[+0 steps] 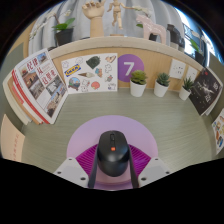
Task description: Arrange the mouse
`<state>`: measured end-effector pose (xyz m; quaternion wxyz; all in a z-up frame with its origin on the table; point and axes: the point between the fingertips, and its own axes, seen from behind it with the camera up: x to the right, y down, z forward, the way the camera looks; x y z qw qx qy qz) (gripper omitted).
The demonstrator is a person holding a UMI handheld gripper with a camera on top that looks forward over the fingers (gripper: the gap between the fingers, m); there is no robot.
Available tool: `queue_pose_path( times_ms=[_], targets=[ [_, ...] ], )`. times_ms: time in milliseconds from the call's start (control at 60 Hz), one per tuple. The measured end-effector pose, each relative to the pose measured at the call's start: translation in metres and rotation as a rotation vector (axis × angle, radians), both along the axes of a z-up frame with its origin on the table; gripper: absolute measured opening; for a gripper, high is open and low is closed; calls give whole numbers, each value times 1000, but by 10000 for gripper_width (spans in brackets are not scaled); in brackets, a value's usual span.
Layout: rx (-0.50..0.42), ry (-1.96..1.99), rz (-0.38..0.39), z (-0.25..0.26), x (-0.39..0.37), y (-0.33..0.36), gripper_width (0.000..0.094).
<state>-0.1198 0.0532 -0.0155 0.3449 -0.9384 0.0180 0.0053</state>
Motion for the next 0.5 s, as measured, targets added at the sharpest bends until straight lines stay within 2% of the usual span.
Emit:
queue_pose_path(
  times_ms=[100,133,167,200,333,500],
  targets=[
    [-9,8,0,0,-2,-1,574],
    [-20,13,14,0,-7,-3,657],
    [-34,21,25,1,-11,-5,784],
    [-41,15,24,5,-10,-8,859],
    [-21,-16,18,45,-11,-30,866],
    [59,50,12,128,-29,-73,871]
  ],
)
